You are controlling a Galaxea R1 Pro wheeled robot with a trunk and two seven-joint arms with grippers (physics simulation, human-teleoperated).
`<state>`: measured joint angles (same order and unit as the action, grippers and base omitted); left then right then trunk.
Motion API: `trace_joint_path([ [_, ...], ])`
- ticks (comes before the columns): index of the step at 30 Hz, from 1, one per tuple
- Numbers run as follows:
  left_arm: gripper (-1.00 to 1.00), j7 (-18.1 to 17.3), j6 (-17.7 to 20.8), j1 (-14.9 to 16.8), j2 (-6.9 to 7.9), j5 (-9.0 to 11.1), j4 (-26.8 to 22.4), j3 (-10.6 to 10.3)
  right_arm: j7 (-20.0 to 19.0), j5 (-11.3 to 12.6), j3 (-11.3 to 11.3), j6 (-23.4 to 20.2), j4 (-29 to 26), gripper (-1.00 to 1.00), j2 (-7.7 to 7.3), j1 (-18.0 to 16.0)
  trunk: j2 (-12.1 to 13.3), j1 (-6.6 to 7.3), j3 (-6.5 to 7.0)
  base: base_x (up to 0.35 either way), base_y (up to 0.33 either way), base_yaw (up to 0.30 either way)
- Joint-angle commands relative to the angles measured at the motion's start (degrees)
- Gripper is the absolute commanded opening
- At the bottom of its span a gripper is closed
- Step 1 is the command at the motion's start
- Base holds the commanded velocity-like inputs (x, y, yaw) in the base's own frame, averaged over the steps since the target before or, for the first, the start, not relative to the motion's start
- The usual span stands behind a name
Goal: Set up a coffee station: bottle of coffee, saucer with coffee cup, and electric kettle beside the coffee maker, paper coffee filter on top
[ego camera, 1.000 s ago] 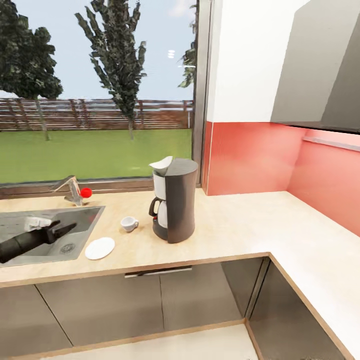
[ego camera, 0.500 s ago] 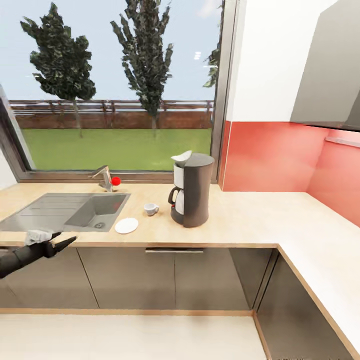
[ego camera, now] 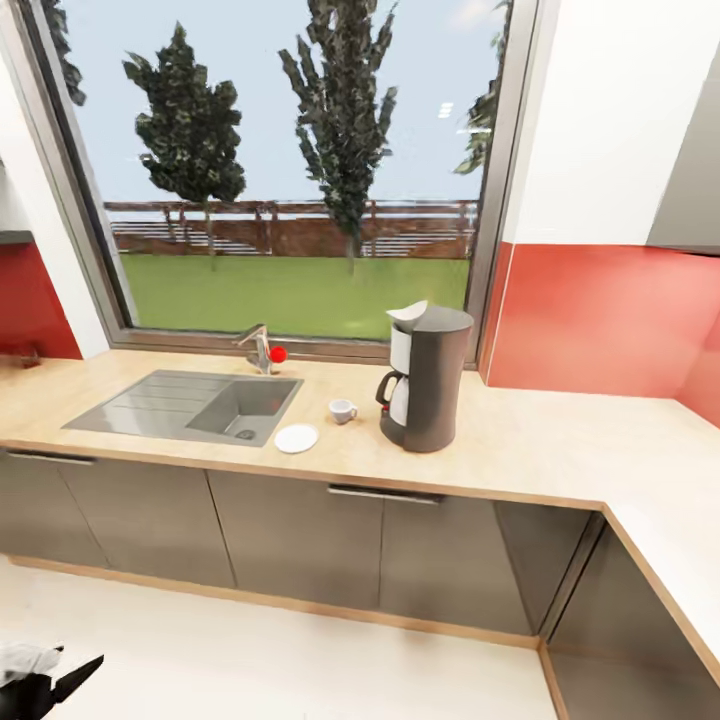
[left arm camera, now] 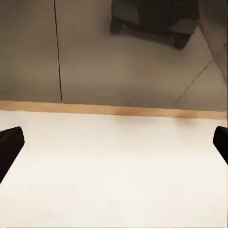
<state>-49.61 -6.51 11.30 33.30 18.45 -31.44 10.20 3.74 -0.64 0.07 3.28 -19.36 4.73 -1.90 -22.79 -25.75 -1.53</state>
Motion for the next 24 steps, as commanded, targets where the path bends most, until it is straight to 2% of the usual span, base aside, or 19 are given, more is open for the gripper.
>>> trace_joint_path([
  [1, 1.0, 0.3, -1.8, 0.05, 0.01, -1.08, 4.62, -0.05, 0.22, -0.06, 0.02, 0.15, 0.02, 1.0, 0.01, -0.03, -0.13, -0.04, -0.12, 0.0, 0.0, 0.277],
  [3, 1.0, 1.77, -3.56, -0.04, 0.01, -3.13, 10.36, -0.32, 0.22, -0.04, 0.02, 0.11, 0.02, 1.0, 0.0, -0.03, -0.13, -0.04, -0.12, 0.0, 0.0, 0.277],
  [5, 1.0, 8.76, -5.12, -0.14, -0.28, -8.41, 20.54, -0.5, 0.2, 0.03, -0.04, 0.01, 0.02, 1.0, 0.03, -0.03, -0.13, -0.04, -0.12, 0.0, 0.0, 0.277],
  [7, 1.0, 12.12, -5.17, -0.18, -1.29, -10.67, 24.05, -0.46, 0.16, 0.08, -0.01, -0.07, -0.01, 1.0, 0.1, -0.03, -0.13, -0.04, -0.12, 0.0, 0.0, 0.277],
  [10, 1.0, 17.62, -5.09, -0.21, -3.61, -13.16, 27.13, -0.48, 0.14, 0.14, 0.01, -0.16, -0.02, 1.0, 0.22, -0.03, -0.13, -0.04, -0.14, 0.0, 0.0, 0.277],
  [11, 1.0, 19.97, -5.03, -0.22, -4.5, -14.05, 27.58, -0.5, 0.13, 0.17, 0.01, -0.21, 0.0, 1.0, 0.24, -0.03, -0.13, -0.04, -0.16, 0.0, 0.0, 0.277],
  [12, 1.0, 25.54, -4.79, -0.22, -6.49, -16.0, 28.04, -0.52, 0.13, 0.17, 0.01, -0.26, 0.01, 1.0, 0.33, -0.03, -0.13, -0.04, -0.19, 0.0, 0.0, 0.271],
  [14, 1.0, 34.31, -3.86, -0.22, -9.46, -18.66, 28.26, -0.52, 0.14, 0.07, 0.11, -0.23, 0.03, 1.0, 0.39, -0.03, -0.13, -0.04, -0.24, 0.0, 0.0, 0.151],
  [15, 1.0, 39.94, -2.02, -0.22, -11.41, -20.02, 28.31, -0.53, 0.14, -0.06, 0.19, -0.18, 0.06, 1.0, 0.33, -0.03, -0.13, -0.04, -0.25, 0.0, 0.0, 0.06],
  [17, 1.0, 46.16, 2.69, -0.23, -13.85, -21.54, 28.35, -0.53, 0.16, -0.18, 0.25, -0.14, 0.09, 1.0, 0.18, -0.03, -0.13, -0.04, -0.25, 0.0, 0.0, 0.029],
  [19, 1.0, 48.58, 5.54, -0.24, -14.95, -22.57, 28.38, -0.53, 0.2, -0.21, 0.3, -0.13, 0.1, 1.0, 0.13, -0.03, -0.13, -0.04, -0.26, 0.0, 0.0, 0.01],
  [24, 1.0, 50.12, 7.54, -1.09, -15.77, -23.62, 29.3, -0.53, 0.18, -0.13, 0.2, -0.07, 0.08, 1.0, 0.08, -0.03, -0.13, -0.04, -0.26, 0.0, 0.0, 0.003],
])
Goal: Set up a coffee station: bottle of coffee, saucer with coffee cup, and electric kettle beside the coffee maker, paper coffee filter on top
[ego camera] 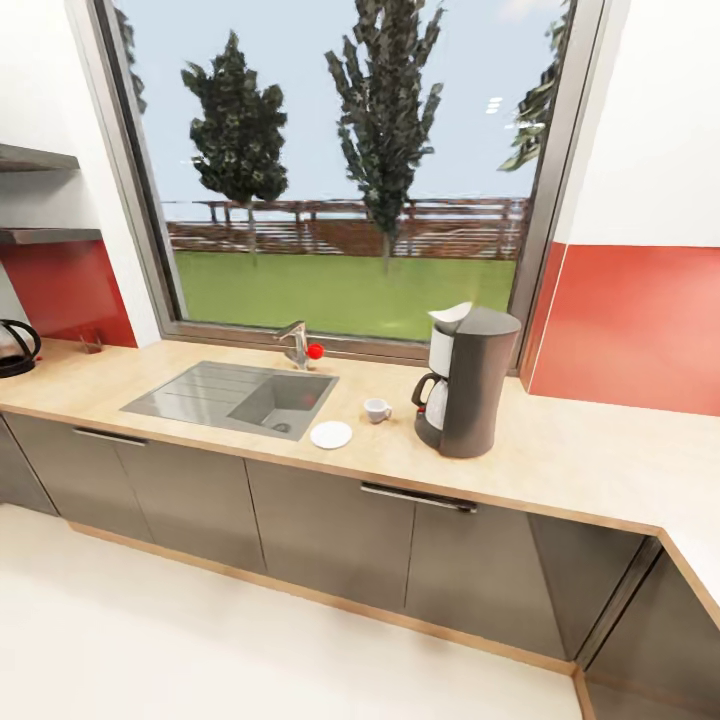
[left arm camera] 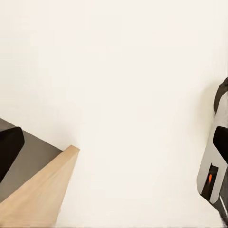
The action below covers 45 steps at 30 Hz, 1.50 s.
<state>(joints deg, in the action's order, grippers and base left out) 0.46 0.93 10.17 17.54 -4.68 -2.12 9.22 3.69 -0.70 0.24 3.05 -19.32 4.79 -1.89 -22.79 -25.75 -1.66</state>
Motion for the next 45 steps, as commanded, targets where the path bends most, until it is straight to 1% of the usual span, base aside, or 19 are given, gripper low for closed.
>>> trace_joint_path([
  [1, 1.0, 0.22, 0.27, -0.27, -0.6, -0.57, 0.15, 0.45, 0.26, 0.09, -0.13, 0.05, -0.04, 1.0, 0.07, -0.05, -0.13, -0.03, -0.13, 0.0, 0.0, -0.037],
  [6, 1.0, 0.32, -0.15, -0.32, -1.37, -0.7, 0.07, 0.4, 0.21, 0.04, -0.08, 0.03, 0.0, 1.0, 0.0, -0.05, -0.13, -0.03, -0.18, 0.0, 0.0, 0.0],
  [13, 1.0, 0.26, -0.52, -0.33, -1.49, -0.84, -0.16, 0.3, 0.23, 0.0, -0.06, 0.02, 0.06, 1.0, -0.01, -0.05, -0.13, -0.03, -0.63, 0.0, 0.0, 0.139],
  [37, 1.0, 0.24, -0.7, -0.33, -1.7, -0.78, -0.57, 0.54, 0.26, 0.07, -0.07, 0.02, 0.07, 1.0, 0.04, -0.05, -0.13, -0.03, -1.74, 0.0, 0.0, 0.251],
  [42, 1.0, 0.28, -0.82, -0.3, -1.62, -0.57, -0.68, 0.67, 0.26, 0.02, -0.07, 0.02, 0.38, 1.0, 0.04, -0.05, -0.13, -0.03, -1.92, 0.091, 0.203, 0.268],
  [45, 1.0, 0.25, -0.84, -0.31, -1.55, -0.44, -0.7, 0.7, 0.26, 0.08, -0.14, 0.03, 2.1, 1.0, 0.04, -0.05, -0.13, -0.03, -2.03, 0.176, 0.277, 0.268],
])
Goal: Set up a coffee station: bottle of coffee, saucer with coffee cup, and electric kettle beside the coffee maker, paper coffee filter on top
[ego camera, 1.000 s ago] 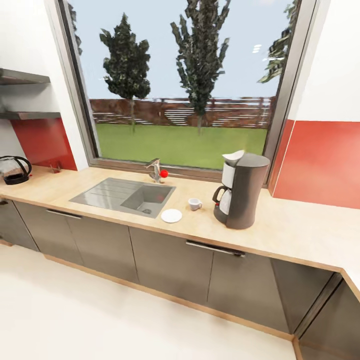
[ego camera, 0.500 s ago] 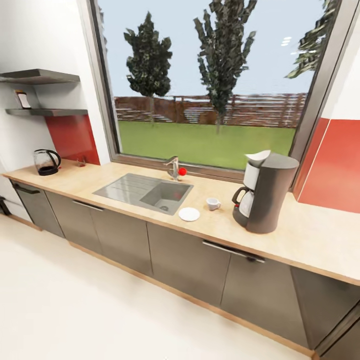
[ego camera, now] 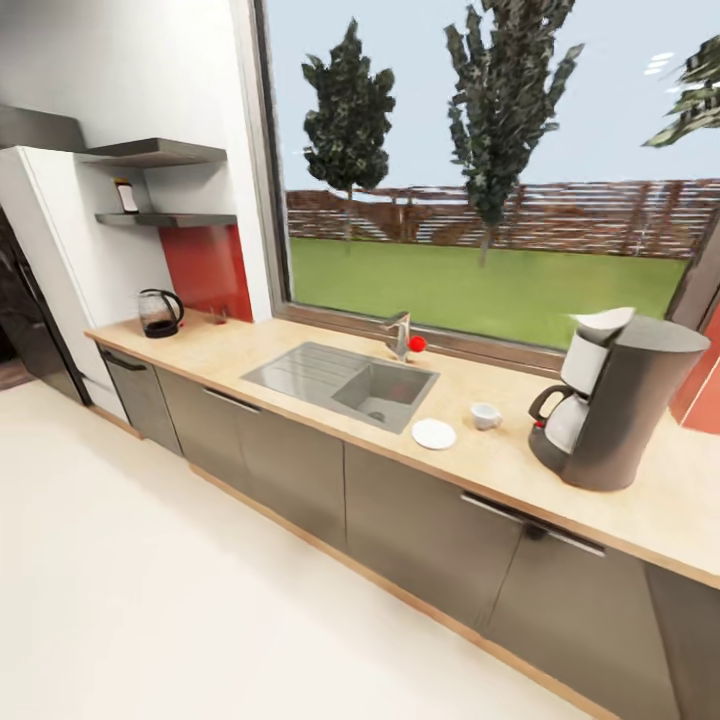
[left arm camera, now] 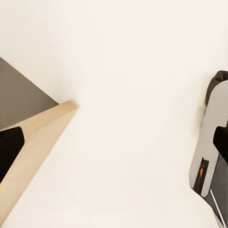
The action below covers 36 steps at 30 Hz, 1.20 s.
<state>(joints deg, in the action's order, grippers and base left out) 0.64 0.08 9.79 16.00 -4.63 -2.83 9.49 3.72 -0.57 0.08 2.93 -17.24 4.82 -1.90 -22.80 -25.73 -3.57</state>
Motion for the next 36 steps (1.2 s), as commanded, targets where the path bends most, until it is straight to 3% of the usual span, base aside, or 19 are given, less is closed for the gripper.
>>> trace_joint_path([
  [1, 1.0, 0.08, 0.01, 0.07, -0.01, -0.48, 0.02, 0.46, 0.24, -0.05, 0.01, 0.18, 0.14, 1.0, 0.02, -0.03, -0.12, -0.05, -0.16, 0.21, 0.282, 0.268],
  [22, 1.0, 0.15, 0.0, 0.08, 0.0, -0.35, -0.05, 0.56, 0.24, -0.05, 0.07, 0.23, 0.45, 1.0, 0.02, -0.03, -0.12, -0.05, -1.19, 0.242, 0.257, 0.248],
  [36, 1.0, 0.15, -1.08, 0.12, 0.0, -0.38, -0.06, 0.61, 0.24, -0.06, 0.09, 0.23, 0.45, 1.0, 0.02, -0.03, -0.12, -0.05, -2.13, 0.315, 0.142, 0.212],
])
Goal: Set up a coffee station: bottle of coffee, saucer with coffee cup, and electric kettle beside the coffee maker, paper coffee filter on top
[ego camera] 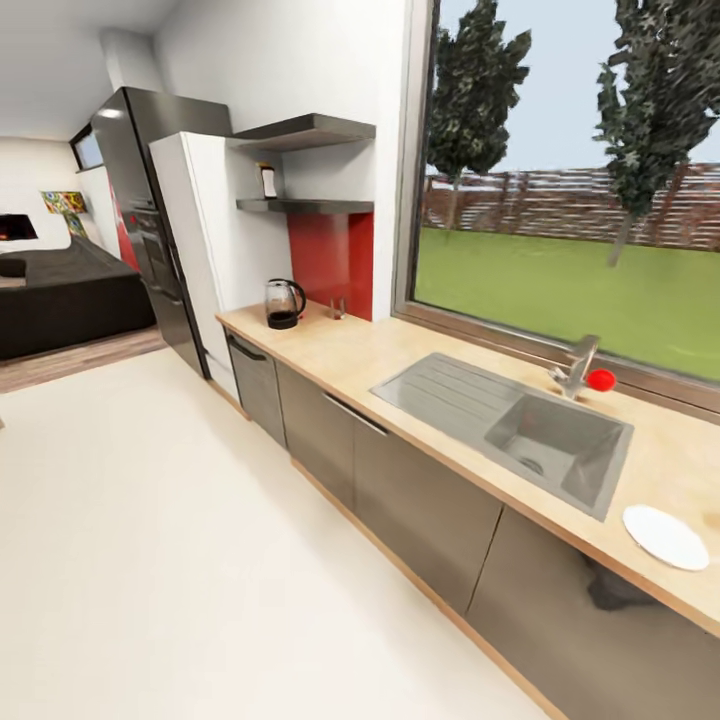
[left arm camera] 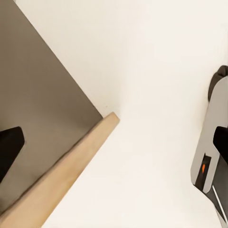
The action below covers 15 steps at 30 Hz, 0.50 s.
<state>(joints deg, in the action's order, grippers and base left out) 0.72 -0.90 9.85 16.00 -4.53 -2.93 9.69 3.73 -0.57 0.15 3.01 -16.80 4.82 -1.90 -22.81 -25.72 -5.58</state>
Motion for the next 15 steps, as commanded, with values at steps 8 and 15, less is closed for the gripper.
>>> trace_joint_path([
  [8, 1.0, 0.07, -0.15, 0.07, -0.01, -0.48, 0.04, 0.42, 0.23, -0.13, 0.1, 0.16, 0.02, 1.0, 0.02, -0.03, -0.11, -0.06, -0.66, 0.322, 0.141, 0.212],
  [15, 1.0, 0.07, -0.22, 0.04, -0.01, -0.44, 0.04, 0.22, 0.23, -0.13, 0.11, 0.16, 0.02, 1.0, 0.02, -0.03, -0.11, -0.06, -1.12, 0.328, 0.083, 0.212],
])
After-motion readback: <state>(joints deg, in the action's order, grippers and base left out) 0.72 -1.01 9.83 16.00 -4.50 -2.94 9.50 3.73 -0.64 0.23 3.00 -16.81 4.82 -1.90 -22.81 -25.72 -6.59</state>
